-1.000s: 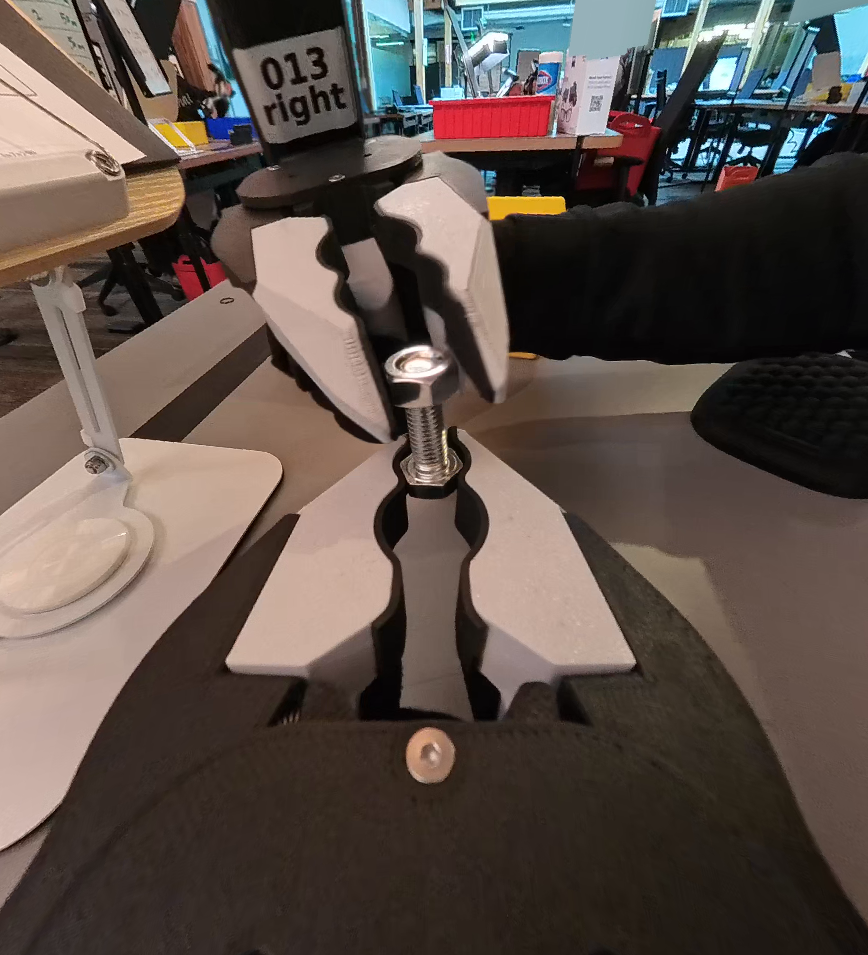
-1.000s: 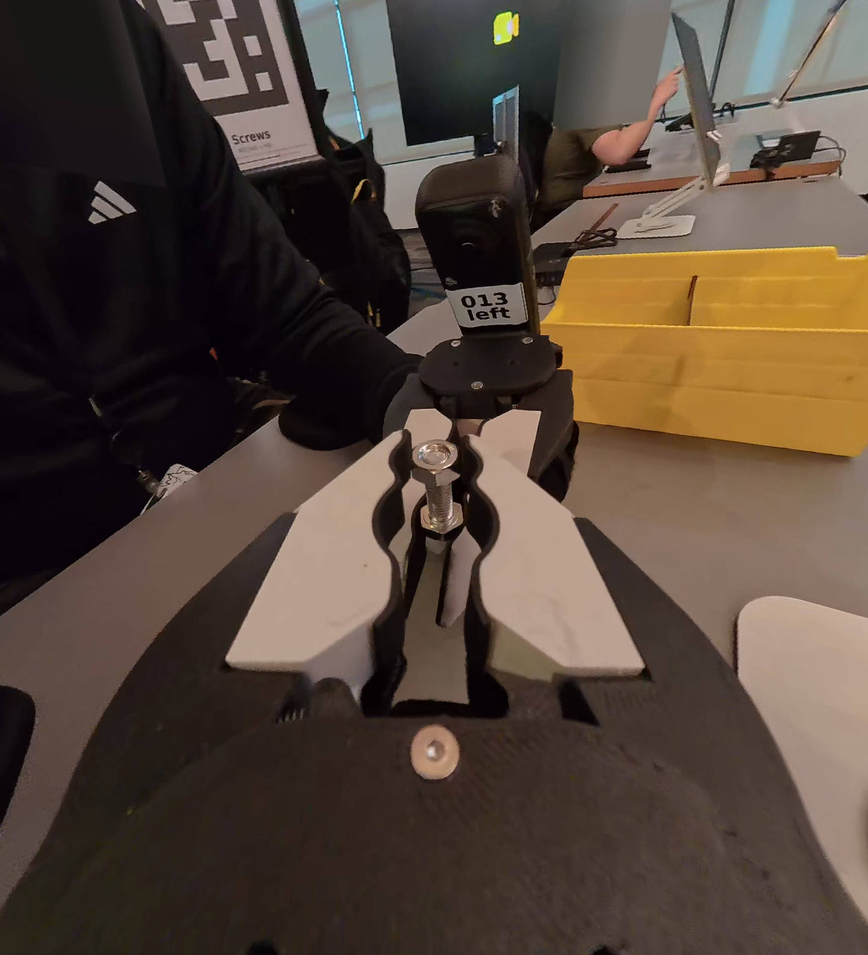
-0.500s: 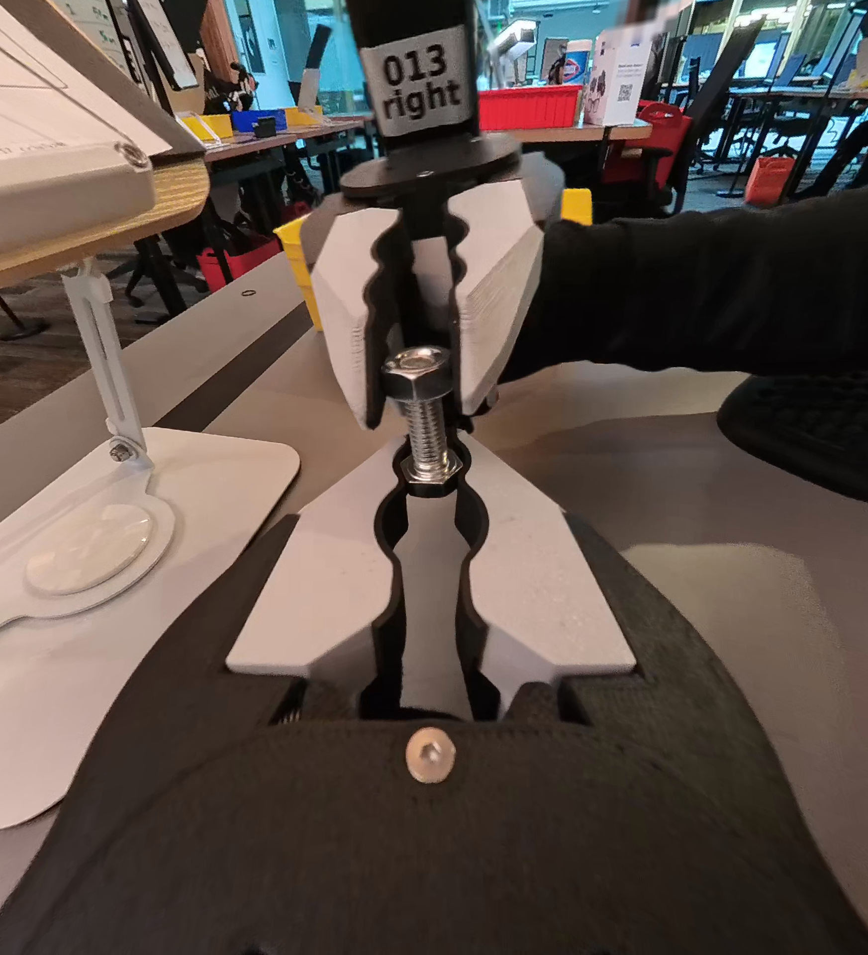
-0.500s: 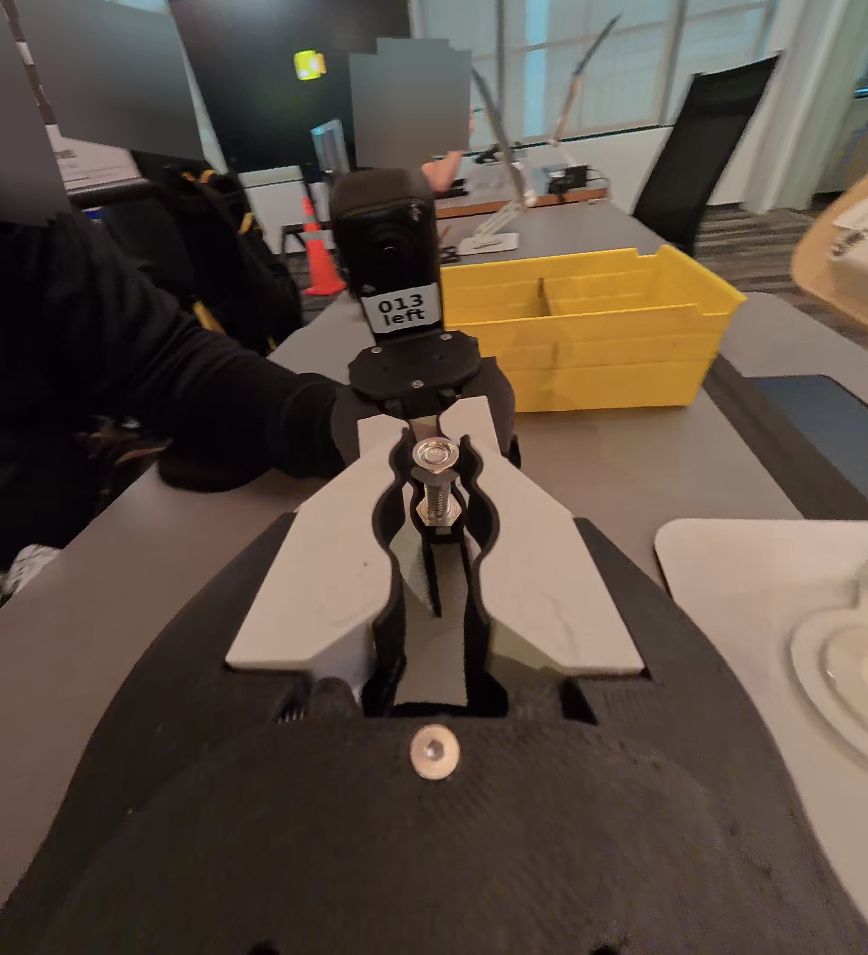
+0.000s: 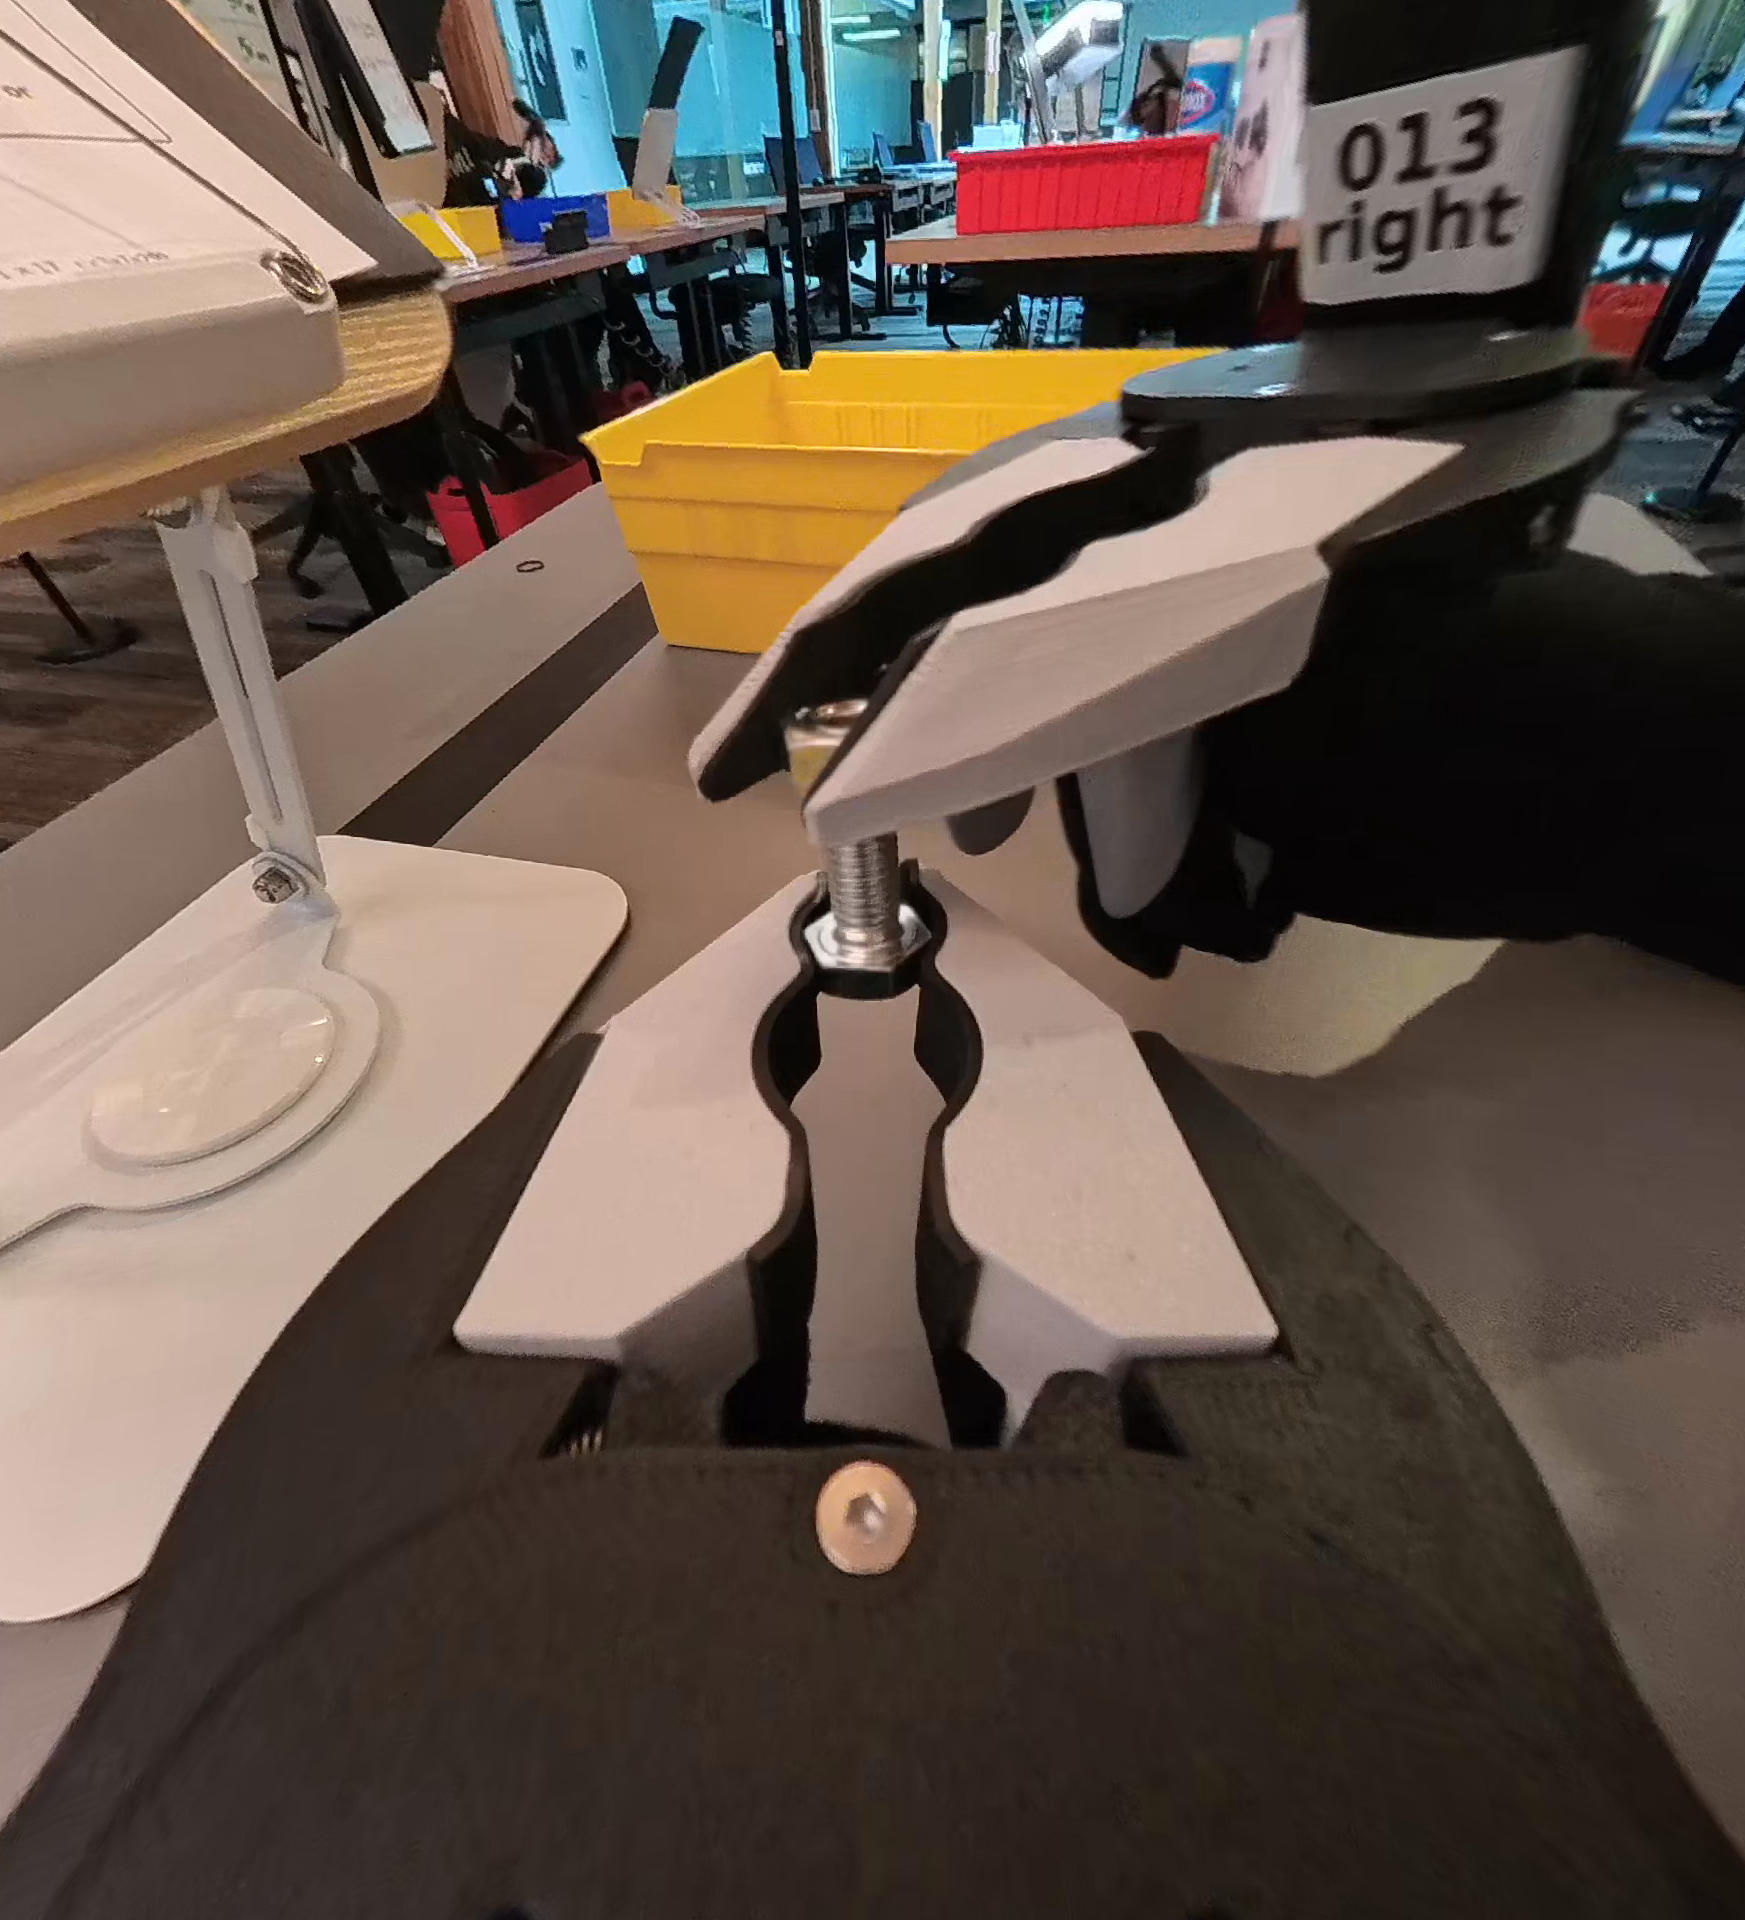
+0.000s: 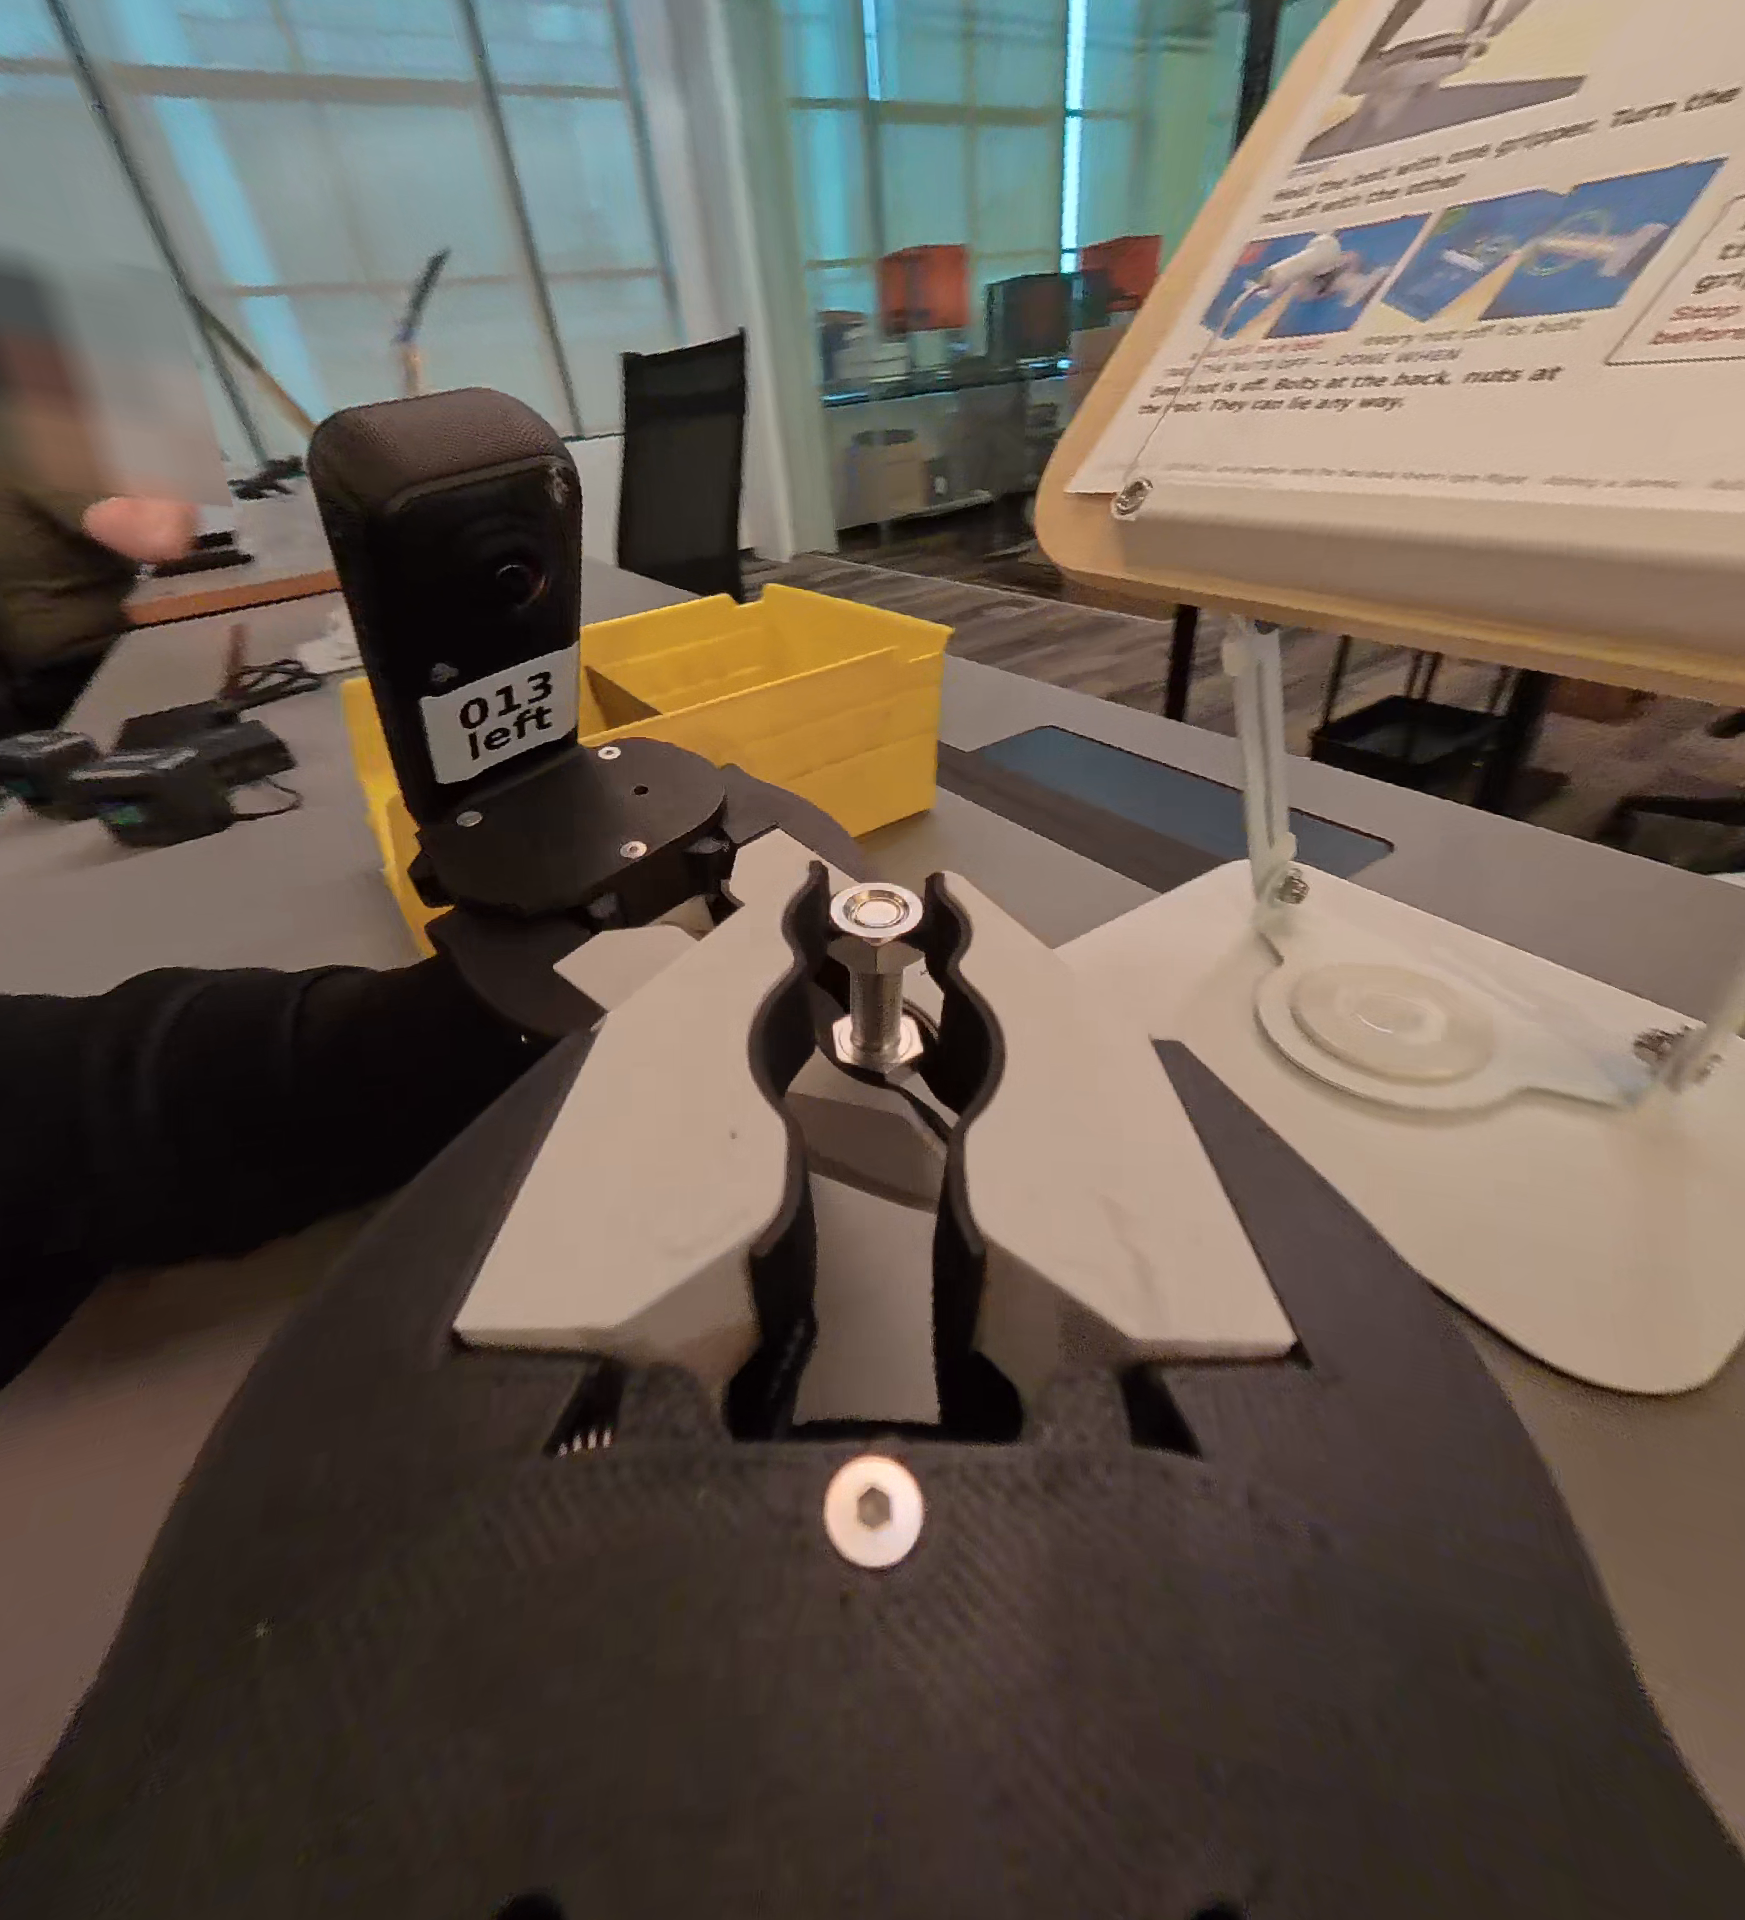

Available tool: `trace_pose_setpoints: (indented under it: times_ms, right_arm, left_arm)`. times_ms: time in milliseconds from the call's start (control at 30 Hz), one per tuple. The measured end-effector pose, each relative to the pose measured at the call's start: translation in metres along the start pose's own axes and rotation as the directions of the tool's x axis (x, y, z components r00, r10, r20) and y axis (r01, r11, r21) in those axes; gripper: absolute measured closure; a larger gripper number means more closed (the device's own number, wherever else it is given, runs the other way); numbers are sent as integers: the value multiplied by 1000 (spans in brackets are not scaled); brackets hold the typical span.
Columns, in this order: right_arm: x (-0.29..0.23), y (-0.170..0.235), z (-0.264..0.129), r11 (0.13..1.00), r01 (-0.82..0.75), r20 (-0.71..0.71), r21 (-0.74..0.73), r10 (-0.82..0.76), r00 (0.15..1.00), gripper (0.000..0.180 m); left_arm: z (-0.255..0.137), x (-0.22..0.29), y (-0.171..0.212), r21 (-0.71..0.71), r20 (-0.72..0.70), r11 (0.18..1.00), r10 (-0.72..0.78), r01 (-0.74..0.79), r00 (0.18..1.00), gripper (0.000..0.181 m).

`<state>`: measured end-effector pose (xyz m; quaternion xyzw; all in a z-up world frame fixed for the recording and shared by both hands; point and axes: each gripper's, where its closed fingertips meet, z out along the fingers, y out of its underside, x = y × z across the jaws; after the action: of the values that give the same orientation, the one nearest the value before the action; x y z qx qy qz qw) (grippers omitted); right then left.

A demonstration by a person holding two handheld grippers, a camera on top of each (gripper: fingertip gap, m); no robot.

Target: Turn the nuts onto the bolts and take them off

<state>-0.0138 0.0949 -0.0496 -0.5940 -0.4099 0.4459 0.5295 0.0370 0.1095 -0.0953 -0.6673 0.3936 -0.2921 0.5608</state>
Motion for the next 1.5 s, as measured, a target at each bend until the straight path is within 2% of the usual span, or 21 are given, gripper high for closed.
trace_pose_setpoints:
  times_ms: [100, 233, 267, 333, 467, 600, 800, 933, 1100, 1267, 1500]
  right_arm:
    - [-1, 3, 0, 1000, 17, -70, -16, -18, 997, 163]
    - [0, -1, 1, 1000, -1, -58, -28, -1, 998, 159]
    - [-1, -4, -1, 1000, 1, -41, -22, -2, 999, 148]
    - [-2, -11, -4, 1000, 14, 11, -5, -14, 1000, 139]
    - [1, -24, -9, 1000, 19, 182, -8, -18, 983, 133]
    - [-5, -15, -13, 994, 69, 446, -82, -25, 895, 133]
    - [-4, -5, -15, 988, 101, 677, -116, 4, 736, 142]
    - [-10, 2, -11, 982, 130, 771, -140, 26, 636, 146]
    - [-20, 4, -13, 979, 145, 849, -142, 45, 526, 163]
    - [-18, 2, -11, 984, 127, 837, -128, 38, 546, 164]
    - [-15, 4, -6, 986, 108, 716, -130, 18, 698, 164]
  left_arm:
    - [3, 4, 3, -14, -13, 1000, 6, -6, 1000, 170]
    - [1, 2, 1, 2, -13, 1000, -8, 8, 1000, 170]
    - [0, 1, -1, 9, -12, 1000, -11, 11, 1000, 170]
    - [-1, 0, -1, 9, -11, 1000, -12, 12, 1000, 170]
    - [0, 2, -1, 9, -20, 1000, -12, 13, 1000, 170]
    - [1, 4, -1, 7, -32, 1000, -12, 12, 999, 170]
    - [1, 6, -1, 8, -43, 1000, -14, 14, 999, 170]
    - [1, 7, -1, 6, -52, 1000, -15, 15, 999, 170]
    - [1, 8, -1, 7, -56, 1000, -14, 14, 998, 170]
    - [0, 6, -2, 14, -49, 1000, -16, 16, 999, 170]
    - [1, 5, 0, 3, -33, 1000, -12, 12, 999, 170]
